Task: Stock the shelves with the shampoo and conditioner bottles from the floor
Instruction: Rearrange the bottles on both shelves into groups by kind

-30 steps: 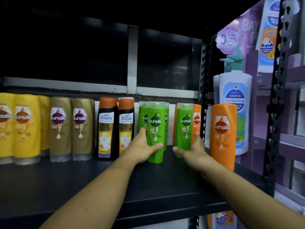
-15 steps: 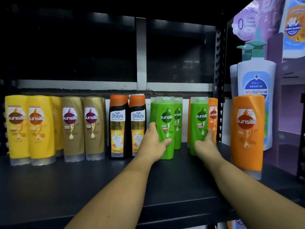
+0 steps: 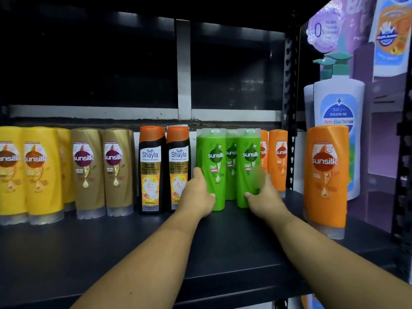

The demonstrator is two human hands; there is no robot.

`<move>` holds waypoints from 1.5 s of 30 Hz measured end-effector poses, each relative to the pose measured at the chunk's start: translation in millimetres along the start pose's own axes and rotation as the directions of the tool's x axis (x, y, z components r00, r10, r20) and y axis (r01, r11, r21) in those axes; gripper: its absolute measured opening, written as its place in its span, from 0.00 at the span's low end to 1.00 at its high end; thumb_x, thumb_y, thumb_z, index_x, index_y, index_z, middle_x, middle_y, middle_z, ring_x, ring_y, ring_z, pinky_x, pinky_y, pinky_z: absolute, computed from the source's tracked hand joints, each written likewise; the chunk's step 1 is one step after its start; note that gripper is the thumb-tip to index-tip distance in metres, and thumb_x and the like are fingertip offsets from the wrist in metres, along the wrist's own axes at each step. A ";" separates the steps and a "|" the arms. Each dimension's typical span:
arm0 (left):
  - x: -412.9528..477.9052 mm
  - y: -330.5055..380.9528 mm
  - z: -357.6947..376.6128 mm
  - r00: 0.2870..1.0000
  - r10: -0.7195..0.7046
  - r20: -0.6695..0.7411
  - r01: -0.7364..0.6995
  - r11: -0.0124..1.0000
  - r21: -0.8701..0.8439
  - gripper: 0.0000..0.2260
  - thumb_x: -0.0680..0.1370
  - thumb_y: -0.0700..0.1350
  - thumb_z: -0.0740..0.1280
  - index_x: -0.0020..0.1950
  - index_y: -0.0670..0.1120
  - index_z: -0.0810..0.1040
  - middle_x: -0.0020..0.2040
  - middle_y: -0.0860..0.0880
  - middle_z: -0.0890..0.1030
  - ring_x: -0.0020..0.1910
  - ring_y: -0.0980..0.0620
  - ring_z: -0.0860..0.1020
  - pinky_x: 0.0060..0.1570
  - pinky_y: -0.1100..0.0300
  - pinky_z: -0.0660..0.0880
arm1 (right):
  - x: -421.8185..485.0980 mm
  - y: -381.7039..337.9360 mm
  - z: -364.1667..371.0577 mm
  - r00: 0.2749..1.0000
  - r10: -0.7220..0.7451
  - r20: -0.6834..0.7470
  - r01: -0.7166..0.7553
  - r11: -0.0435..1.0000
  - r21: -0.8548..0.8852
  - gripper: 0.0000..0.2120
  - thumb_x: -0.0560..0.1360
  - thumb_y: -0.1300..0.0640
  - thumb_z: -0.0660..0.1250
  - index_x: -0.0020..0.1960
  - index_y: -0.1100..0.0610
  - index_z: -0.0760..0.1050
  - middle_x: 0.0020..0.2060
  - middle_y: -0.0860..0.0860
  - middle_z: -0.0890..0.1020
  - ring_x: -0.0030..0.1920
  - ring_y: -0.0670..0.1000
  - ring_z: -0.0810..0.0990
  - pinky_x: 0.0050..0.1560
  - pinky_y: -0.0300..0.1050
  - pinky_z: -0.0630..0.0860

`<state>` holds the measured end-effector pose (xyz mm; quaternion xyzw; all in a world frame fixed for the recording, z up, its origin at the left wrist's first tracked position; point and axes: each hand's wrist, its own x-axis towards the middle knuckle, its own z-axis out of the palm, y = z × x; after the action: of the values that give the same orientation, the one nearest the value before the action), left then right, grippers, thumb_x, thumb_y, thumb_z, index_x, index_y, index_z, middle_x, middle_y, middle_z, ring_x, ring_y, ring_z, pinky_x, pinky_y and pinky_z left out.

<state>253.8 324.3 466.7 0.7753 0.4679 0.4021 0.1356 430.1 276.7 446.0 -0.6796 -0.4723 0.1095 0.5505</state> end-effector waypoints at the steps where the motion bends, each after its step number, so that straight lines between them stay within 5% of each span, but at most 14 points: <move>1: -0.1 0.6 0.6 1.000 0.001 -0.013 -0.001 1.000 0.008 0.21 0.77 0.38 0.72 0.63 0.44 0.63 0.52 0.43 0.79 0.49 0.43 0.78 0.49 0.51 0.77 | 1.5 1.2 2.1 1.000 -0.009 0.011 0.009 1.000 -0.014 0.34 0.79 0.63 0.69 0.79 0.51 0.56 0.63 0.53 0.76 0.66 0.57 0.74 0.61 0.40 0.66; 5: -1.6 2.5 2.6 0.998 -0.003 -0.056 0.006 0.998 0.065 0.19 0.77 0.37 0.70 0.60 0.44 0.62 0.50 0.43 0.78 0.48 0.41 0.78 0.46 0.51 0.75 | 6.3 2.3 7.7 0.998 -0.044 0.049 0.044 0.999 -0.009 0.34 0.77 0.63 0.71 0.77 0.48 0.59 0.64 0.51 0.76 0.66 0.55 0.75 0.68 0.57 0.74; 9: -3.6 6.0 3.0 0.996 -0.025 -0.082 0.035 0.993 0.117 0.18 0.78 0.37 0.69 0.60 0.44 0.61 0.47 0.45 0.74 0.45 0.43 0.75 0.43 0.52 0.71 | 6.7 1.1 7.9 0.995 -0.085 0.049 0.086 0.996 -0.017 0.33 0.76 0.61 0.72 0.76 0.49 0.61 0.64 0.53 0.77 0.65 0.57 0.77 0.66 0.58 0.76; 16: -7.2 9.9 1.8 0.994 -0.032 -0.102 0.049 0.984 0.169 0.19 0.78 0.34 0.67 0.64 0.42 0.61 0.47 0.44 0.74 0.44 0.44 0.72 0.42 0.53 0.69 | -3.4 -4.4 5.9 0.982 -0.150 0.111 0.158 0.985 -0.065 0.34 0.78 0.61 0.71 0.79 0.54 0.59 0.72 0.55 0.74 0.71 0.55 0.73 0.72 0.50 0.69; 21: -7.6 9.9 1.3 0.992 -0.030 -0.123 0.051 0.983 0.174 0.22 0.77 0.32 0.64 0.68 0.42 0.61 0.52 0.40 0.79 0.48 0.40 0.77 0.42 0.51 0.69 | -6.1 -6.4 7.5 0.974 -0.187 0.130 0.202 0.973 -0.114 0.32 0.79 0.60 0.70 0.78 0.56 0.60 0.71 0.55 0.75 0.71 0.53 0.73 0.64 0.37 0.67; 26: -7.7 10.7 -0.1 0.991 -0.021 -0.134 0.045 0.982 0.181 0.28 0.76 0.32 0.65 0.73 0.42 0.58 0.49 0.41 0.78 0.49 0.40 0.79 0.41 0.51 0.70 | -9.3 -9.7 6.1 0.973 -0.183 0.140 0.201 0.972 -0.123 0.32 0.79 0.59 0.70 0.79 0.57 0.59 0.72 0.56 0.73 0.72 0.55 0.72 0.66 0.40 0.67; 33: -8.9 11.8 -12.0 0.953 0.075 -0.295 -0.030 0.988 0.153 0.18 0.75 0.38 0.70 0.62 0.48 0.69 0.48 0.45 0.78 0.48 0.39 0.80 0.44 0.48 0.77 | -12.6 -11.8 5.4 0.975 -0.181 0.129 0.198 0.972 -0.125 0.29 0.80 0.59 0.68 0.78 0.57 0.61 0.71 0.54 0.74 0.70 0.54 0.74 0.62 0.38 0.67; 39: -10.2 9.4 -8.3 0.984 0.175 -0.043 -0.159 0.957 0.243 0.06 0.75 0.53 0.72 0.43 0.52 0.81 0.43 0.51 0.83 0.46 0.47 0.81 0.45 0.53 0.80 | -16.6 -12.6 2.5 0.981 -0.186 0.051 0.192 0.963 -0.188 0.23 0.79 0.56 0.69 0.72 0.55 0.67 0.52 0.50 0.79 0.53 0.51 0.79 0.55 0.47 0.76; 42: -11.6 9.6 -3.7 0.950 0.262 0.170 -0.293 0.936 0.195 0.08 0.74 0.56 0.73 0.42 0.52 0.84 0.39 0.54 0.83 0.42 0.52 0.81 0.44 0.54 0.81 | -22.5 -14.5 -3.0 0.980 -0.175 0.091 0.192 0.955 -0.228 0.22 0.77 0.58 0.69 0.70 0.55 0.68 0.52 0.52 0.80 0.53 0.53 0.80 0.58 0.51 0.78; 45: -14.8 11.4 -4.9 0.890 0.318 0.326 -0.382 0.912 0.153 0.08 0.76 0.54 0.73 0.50 0.51 0.86 0.44 0.54 0.85 0.44 0.55 0.80 0.48 0.56 0.80 | -36.3 -14.7 -18.4 0.936 -0.173 0.306 0.290 0.872 -0.395 0.24 0.78 0.56 0.68 0.73 0.56 0.67 0.61 0.54 0.80 0.59 0.52 0.78 0.62 0.45 0.74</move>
<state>253.6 305.1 469.2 0.9081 0.3347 0.2476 0.0448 415.6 236.3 451.8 -0.7024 -0.6316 0.0227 0.3274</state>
